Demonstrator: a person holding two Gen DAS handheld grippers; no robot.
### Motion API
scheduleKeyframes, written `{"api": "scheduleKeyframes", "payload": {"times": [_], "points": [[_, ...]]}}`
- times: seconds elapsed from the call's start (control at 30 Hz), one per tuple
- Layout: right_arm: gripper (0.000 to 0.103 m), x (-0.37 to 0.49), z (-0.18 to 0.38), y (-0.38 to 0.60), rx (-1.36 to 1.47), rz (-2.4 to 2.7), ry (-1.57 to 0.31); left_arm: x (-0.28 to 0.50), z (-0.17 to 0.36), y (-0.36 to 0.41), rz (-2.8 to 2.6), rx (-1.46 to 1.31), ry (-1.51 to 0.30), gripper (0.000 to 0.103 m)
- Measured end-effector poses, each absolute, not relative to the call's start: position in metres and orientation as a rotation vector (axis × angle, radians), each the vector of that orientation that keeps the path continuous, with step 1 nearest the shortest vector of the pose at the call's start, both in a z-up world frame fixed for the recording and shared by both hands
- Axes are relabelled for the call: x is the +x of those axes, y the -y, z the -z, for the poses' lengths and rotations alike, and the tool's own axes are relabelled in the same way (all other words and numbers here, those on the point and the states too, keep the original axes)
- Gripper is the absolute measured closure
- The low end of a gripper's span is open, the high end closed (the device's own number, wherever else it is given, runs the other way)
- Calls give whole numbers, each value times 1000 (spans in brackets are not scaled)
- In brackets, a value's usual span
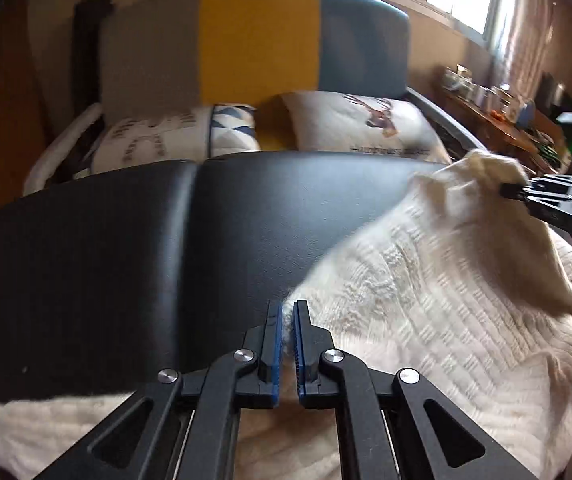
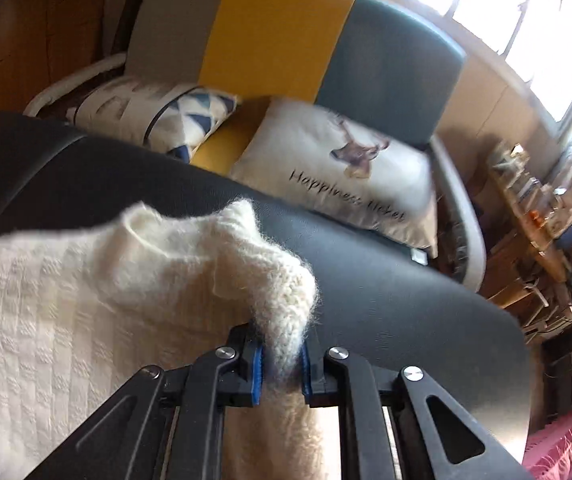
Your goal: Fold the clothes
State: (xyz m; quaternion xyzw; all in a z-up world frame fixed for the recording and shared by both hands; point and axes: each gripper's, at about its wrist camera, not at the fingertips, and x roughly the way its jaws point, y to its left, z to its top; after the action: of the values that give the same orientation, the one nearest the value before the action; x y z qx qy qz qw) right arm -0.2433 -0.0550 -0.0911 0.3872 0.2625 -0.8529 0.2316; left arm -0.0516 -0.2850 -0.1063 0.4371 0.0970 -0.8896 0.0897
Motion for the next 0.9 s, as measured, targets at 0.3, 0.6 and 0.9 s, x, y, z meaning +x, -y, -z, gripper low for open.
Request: {"api": "scheduleKeyframes", "payload": {"times": [0.3,0.6,0.9], "points": [[90,-244,145,47,1227,2279,-680,-53,95,310,2676,1367,-583,85],[87,-263,152,55,1238,2378,-590,-128,129,284,2582,1597,-240,77],[82,-308,152,75,1309,2486,-472,-163,131,305,2472,1442,-200,74]]}}
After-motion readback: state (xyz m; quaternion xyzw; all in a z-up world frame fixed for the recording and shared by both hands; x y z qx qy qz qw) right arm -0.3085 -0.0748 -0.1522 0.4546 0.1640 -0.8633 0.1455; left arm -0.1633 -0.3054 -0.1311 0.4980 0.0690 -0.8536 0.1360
